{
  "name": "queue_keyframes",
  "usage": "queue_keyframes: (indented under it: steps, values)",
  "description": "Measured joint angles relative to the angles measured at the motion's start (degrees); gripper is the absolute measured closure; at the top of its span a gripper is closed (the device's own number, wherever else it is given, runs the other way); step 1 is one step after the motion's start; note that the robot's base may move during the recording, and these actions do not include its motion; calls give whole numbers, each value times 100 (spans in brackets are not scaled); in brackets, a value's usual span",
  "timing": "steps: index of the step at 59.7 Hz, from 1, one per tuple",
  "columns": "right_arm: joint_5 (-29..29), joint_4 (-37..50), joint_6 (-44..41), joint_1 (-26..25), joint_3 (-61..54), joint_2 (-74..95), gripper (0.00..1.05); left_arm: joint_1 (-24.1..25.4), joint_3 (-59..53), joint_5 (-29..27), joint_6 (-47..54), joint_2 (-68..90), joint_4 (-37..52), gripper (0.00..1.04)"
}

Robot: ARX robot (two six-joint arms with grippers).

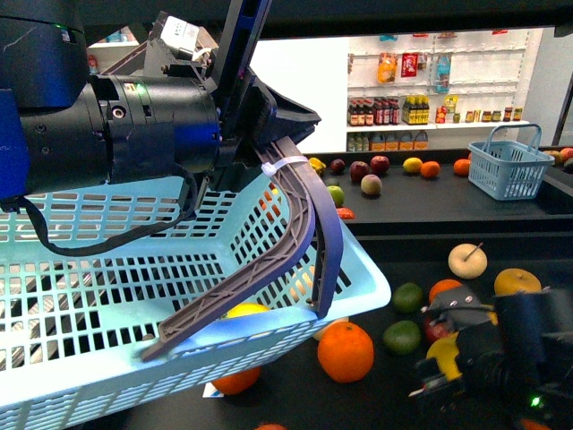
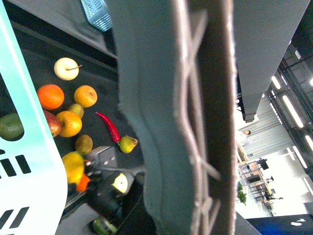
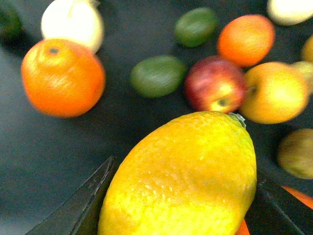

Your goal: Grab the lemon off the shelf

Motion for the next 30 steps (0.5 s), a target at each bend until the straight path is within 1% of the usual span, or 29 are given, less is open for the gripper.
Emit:
queue_keyframes:
  steps: [5,9,15,18,22,26,30]
  values:
    - [46,4,332,-201,-181,-522,41,0,0,0,-2,0,0,98]
    - [-92,87,730,-295,-361,-922,41,0,0,0,0,0,0,98]
    - [-645,291,1508,-328,-706,-1644,41,0,0,0,0,0,0,98]
    - [-997,472,1904,-271,-894,-2000,41,0,0,2,0,0,0,98]
    - [-1281,592,2208,-164,-1056,-2299,41,0,0,2,-2,0,0,98]
    - [-1674,748,2754,105,-1285,-2643,41,0,0,0,0,0,0,98]
    - [-1834,822,3021,295,-1403,-2743,41,0,0,-2,0,0,0,98]
